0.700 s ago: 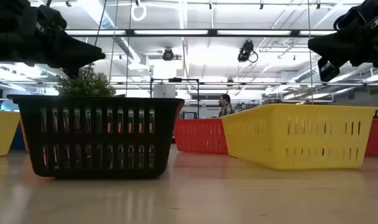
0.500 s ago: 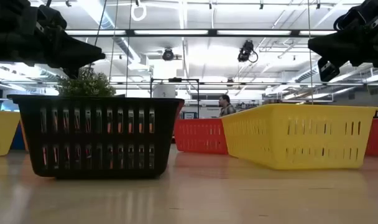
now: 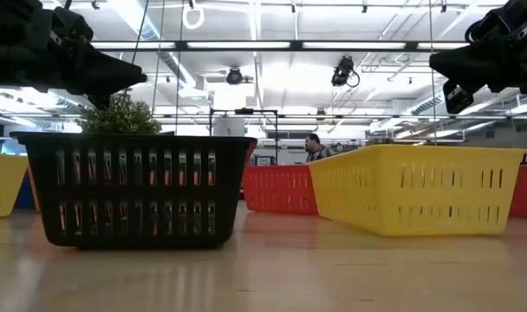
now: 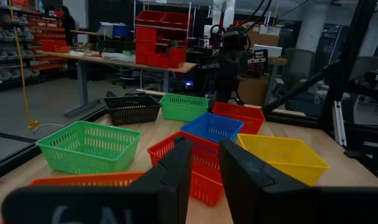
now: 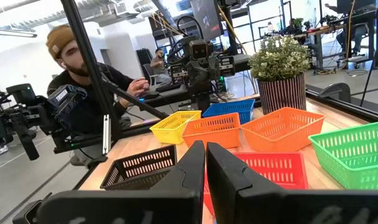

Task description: Stack baskets by color

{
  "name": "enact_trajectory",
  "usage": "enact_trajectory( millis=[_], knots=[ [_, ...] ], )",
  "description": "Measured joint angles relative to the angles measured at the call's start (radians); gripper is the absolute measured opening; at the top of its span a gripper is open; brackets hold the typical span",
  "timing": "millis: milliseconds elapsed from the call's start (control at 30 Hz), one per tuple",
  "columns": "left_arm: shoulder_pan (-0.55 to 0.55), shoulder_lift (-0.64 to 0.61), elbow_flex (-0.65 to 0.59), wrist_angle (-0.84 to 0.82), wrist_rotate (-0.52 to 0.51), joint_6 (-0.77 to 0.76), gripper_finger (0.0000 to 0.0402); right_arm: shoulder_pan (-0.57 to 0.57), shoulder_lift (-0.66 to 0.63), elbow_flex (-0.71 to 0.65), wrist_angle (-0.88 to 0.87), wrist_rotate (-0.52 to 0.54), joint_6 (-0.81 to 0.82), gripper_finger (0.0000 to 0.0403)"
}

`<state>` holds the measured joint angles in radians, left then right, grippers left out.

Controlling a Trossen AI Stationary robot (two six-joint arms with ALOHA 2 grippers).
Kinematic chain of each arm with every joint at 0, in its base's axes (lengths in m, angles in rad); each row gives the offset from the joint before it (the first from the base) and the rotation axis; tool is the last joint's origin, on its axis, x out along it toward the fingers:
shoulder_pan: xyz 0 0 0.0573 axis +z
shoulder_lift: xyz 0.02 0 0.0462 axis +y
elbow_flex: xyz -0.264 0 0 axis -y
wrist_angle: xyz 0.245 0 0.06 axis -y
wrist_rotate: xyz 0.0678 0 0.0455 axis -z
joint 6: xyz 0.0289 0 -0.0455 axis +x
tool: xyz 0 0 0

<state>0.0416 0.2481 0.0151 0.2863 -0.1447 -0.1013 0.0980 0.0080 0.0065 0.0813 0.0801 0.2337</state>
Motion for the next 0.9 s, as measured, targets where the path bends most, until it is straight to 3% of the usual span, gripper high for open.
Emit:
enact_trajectory(
  millis=[900],
  knots=[
    [0.0,0.0,0.0,0.0,0.0,0.0,0.0083,0.0,0.0,0.0,0.0,0.0,0.0,0.0022]
  ],
)
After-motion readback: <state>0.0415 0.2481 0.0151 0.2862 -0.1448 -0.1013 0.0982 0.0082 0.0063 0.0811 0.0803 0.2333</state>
